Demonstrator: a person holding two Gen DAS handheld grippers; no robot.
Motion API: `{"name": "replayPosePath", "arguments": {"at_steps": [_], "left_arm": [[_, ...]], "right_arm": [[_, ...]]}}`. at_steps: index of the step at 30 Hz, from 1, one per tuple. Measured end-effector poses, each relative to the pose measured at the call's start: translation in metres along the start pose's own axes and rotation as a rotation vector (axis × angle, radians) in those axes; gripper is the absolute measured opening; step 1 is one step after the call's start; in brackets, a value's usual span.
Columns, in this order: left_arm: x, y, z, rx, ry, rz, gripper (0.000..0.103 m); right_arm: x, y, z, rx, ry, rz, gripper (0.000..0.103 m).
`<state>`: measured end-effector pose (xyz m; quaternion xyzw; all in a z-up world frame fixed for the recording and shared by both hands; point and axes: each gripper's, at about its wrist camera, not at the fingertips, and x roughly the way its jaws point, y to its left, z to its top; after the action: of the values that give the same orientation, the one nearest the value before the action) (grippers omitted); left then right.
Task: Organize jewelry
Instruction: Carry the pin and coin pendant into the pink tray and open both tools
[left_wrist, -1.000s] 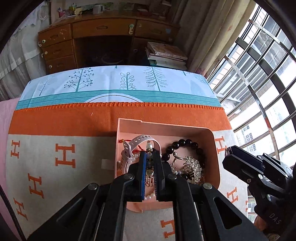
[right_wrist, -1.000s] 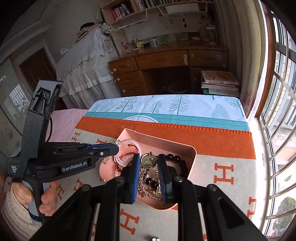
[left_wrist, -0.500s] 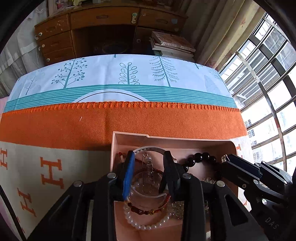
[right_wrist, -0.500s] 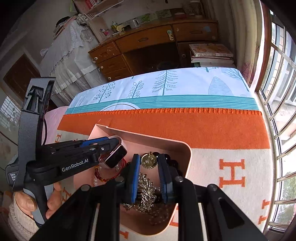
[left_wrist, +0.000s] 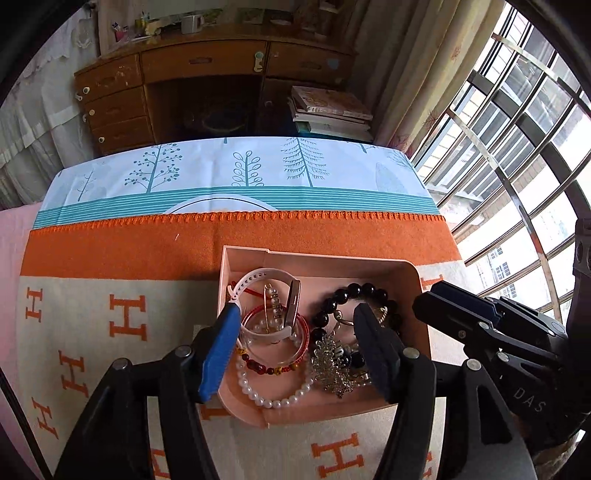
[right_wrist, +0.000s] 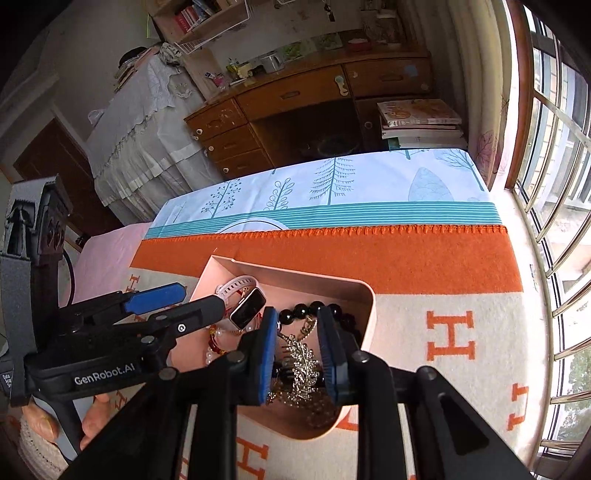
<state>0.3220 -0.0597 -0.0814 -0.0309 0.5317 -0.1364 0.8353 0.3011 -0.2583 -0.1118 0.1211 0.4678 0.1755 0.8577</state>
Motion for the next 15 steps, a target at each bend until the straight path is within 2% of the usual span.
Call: {"name": "replayPosePath", "arguments": {"at_steps": [1,7,15], "left_arm": [[-0.003,-0.002,-0.001,0.003,-0.004,0.003,0.063],[-0.023,-0.009,-0.014,0.017,-0.014,0.01,0.064],[-0.054,-0.025,-0.042,0.065,-0.042,0.016,0.068]], "right_arm": [[-0.002,0.0,0.0,-0.001,-0.004,0.001,0.036],[-0.015,0.005,-0.002,-0.003,-0.022,0.026,0.037],[-0.052,0.014,-0.025,-0.055,-0.071,-0.011,0.037]]}}
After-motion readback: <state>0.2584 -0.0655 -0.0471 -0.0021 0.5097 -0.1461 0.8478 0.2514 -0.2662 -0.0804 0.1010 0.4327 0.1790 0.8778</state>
